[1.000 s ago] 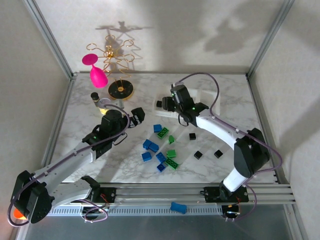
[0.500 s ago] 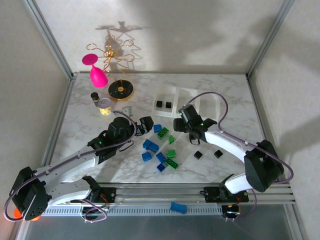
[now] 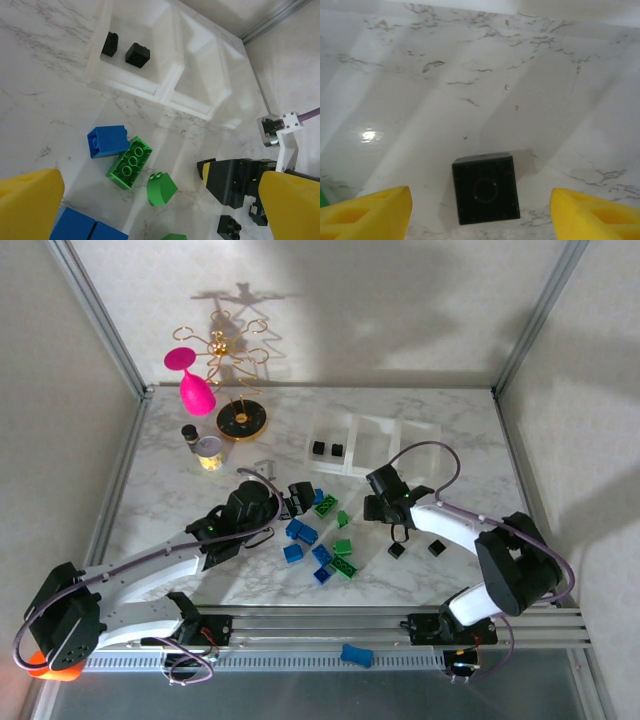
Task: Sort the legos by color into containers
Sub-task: Pick up the lego from the center of the table.
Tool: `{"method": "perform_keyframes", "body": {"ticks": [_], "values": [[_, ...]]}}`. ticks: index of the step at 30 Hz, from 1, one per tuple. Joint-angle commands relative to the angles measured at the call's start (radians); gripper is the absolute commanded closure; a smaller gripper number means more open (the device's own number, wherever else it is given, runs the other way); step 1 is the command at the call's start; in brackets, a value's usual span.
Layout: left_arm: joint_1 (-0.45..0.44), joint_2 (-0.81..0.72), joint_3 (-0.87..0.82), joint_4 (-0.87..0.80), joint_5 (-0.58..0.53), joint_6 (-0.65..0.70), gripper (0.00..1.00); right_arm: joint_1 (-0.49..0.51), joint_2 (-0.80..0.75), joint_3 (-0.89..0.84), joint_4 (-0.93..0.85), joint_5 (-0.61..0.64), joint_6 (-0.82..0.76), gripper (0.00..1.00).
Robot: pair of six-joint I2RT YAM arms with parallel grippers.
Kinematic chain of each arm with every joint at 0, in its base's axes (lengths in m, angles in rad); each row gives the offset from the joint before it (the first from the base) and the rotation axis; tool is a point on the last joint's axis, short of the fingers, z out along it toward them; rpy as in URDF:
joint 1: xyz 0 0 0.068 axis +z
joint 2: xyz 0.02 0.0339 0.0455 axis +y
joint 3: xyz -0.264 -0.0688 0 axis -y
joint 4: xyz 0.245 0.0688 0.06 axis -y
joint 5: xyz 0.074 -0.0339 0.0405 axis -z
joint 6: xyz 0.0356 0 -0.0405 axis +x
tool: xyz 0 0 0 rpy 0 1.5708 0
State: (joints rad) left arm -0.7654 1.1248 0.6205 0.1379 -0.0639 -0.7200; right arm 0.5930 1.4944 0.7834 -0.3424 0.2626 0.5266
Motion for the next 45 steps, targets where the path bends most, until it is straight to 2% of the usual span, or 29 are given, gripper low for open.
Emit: {"method": "perform_keyframes", "body": {"ticks": [1,17,26,38,45], "values": [[-0.009,0.003,-0.002,0.028,-0.022,-0.012,0.00,-0.023,0.035,-0.001,0.015,0.024,-0.011,0.30],[-0.011,0.035,0.016,0.018,-0.031,-0.012,0.00,-0.024,0.075,-0.013,0.071,-0.027,-0.034,0.55],[-0.011,0.026,0.015,0.015,-0.032,-0.010,0.00,-0.022,0.064,-0.010,0.068,-0.043,-0.043,0.65],[-0.005,-0.047,0.023,-0.026,-0.076,-0.008,0.00,0.076,0.036,0.150,-0.037,0.020,-0.055,0.68],[0.052,-0.079,0.040,-0.082,-0.086,0.018,0.00,0.131,0.146,0.332,0.008,0.033,-0.092,0.68]]}}
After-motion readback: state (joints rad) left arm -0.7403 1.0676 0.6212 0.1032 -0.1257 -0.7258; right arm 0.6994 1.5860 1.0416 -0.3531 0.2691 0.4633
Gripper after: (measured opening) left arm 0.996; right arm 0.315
